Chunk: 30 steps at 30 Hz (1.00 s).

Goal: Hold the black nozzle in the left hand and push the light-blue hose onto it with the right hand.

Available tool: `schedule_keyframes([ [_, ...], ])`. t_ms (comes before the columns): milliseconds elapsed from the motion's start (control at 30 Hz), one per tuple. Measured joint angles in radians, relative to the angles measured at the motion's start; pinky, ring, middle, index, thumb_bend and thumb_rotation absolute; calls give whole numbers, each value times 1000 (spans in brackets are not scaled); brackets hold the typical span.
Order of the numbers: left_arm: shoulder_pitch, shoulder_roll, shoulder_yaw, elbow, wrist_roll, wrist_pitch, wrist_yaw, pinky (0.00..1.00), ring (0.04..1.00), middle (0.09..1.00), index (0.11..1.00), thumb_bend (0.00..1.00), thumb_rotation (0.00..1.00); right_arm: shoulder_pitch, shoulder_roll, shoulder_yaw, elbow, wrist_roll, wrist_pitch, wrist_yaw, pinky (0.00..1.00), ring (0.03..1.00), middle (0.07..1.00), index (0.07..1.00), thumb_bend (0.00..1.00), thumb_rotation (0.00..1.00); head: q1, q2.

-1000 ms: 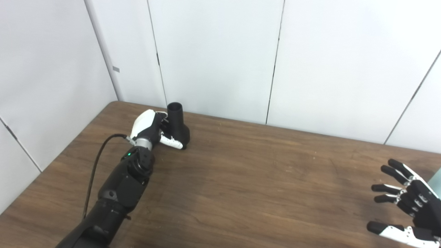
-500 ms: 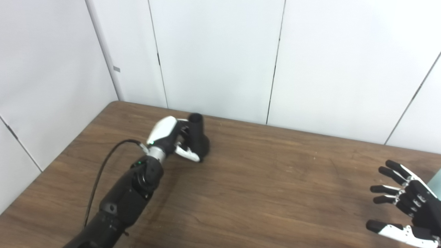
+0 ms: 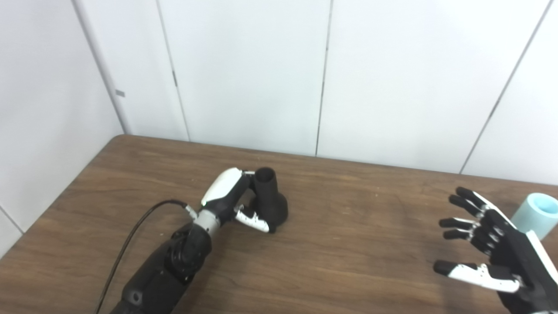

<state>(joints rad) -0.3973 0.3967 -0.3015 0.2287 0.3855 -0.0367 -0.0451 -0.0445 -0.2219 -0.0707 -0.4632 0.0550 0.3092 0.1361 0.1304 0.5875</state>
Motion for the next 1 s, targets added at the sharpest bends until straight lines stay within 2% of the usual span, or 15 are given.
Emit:
schedule_keyframes([
  [233, 18, -18, -34, -12, -73, -93, -66, 982, 648, 502, 475, 525, 0, 0, 11, 9, -12, -30, 5, -14, 583, 678, 840, 859, 769, 123, -32, 9],
  [400, 16, -37, -68, -19, -92, -135, -115, 988, 646, 492, 482, 525, 0, 0, 15, 11, -12, -38, 4, -14, 566, 675, 838, 857, 773, 137, -51, 17],
  [767, 1, -56, -141, -59, -91, -151, -198, 1000, 648, 486, 484, 526, 0, -6, 26, 14, -12, -43, 4, -14, 541, 672, 837, 855, 780, 152, -89, 32],
  [1000, -22, -48, -183, -98, -52, -100, -246, 1000, 643, 492, 481, 525, 0, -8, 29, 21, -12, -46, 0, -14, 519, 662, 834, 853, 781, 154, -107, 40],
])
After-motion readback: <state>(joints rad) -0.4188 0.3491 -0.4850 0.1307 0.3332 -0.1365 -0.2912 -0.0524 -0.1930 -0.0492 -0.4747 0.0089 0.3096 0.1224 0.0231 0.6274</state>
